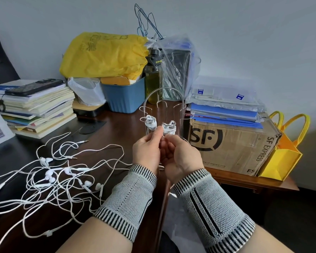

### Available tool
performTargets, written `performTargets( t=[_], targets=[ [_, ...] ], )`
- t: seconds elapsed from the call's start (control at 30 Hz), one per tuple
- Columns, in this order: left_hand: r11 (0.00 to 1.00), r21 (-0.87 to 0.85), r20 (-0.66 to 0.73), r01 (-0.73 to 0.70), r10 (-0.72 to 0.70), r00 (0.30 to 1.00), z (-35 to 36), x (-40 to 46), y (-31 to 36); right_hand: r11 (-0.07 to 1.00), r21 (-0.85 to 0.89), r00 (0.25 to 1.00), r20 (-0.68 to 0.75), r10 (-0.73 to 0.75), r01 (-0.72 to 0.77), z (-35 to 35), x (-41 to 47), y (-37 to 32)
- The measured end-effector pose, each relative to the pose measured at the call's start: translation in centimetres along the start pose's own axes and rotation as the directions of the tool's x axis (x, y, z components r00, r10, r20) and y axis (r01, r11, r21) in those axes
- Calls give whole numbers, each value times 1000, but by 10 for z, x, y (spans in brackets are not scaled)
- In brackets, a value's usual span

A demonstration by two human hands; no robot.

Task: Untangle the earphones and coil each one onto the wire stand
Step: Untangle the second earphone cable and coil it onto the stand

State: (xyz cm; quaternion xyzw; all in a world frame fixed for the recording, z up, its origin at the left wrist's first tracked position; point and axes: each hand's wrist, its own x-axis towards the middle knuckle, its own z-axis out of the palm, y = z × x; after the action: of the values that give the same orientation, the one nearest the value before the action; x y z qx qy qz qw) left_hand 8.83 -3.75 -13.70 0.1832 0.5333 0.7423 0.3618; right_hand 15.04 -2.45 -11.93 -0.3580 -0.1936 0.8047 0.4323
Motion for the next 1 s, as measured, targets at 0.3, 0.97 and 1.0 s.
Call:
performTargets(
  t=[0.3, 0.97, 1.0],
  targets=[
    [1000, 2, -25, -23, 23, 999, 0, 0, -1, 934, -285, 974, -8, -226, 215, -7, 2, -9],
    [999, -10, -23, -37, 37, 999, 0, 3, -5, 881, -392, 959, 18, -282, 266, -11, 10, -22],
    [999, -7, -25, -39, 39, 999, 0, 3, -5, 903, -362, 971, 23, -239, 231, -10, 9, -24]
  ],
)
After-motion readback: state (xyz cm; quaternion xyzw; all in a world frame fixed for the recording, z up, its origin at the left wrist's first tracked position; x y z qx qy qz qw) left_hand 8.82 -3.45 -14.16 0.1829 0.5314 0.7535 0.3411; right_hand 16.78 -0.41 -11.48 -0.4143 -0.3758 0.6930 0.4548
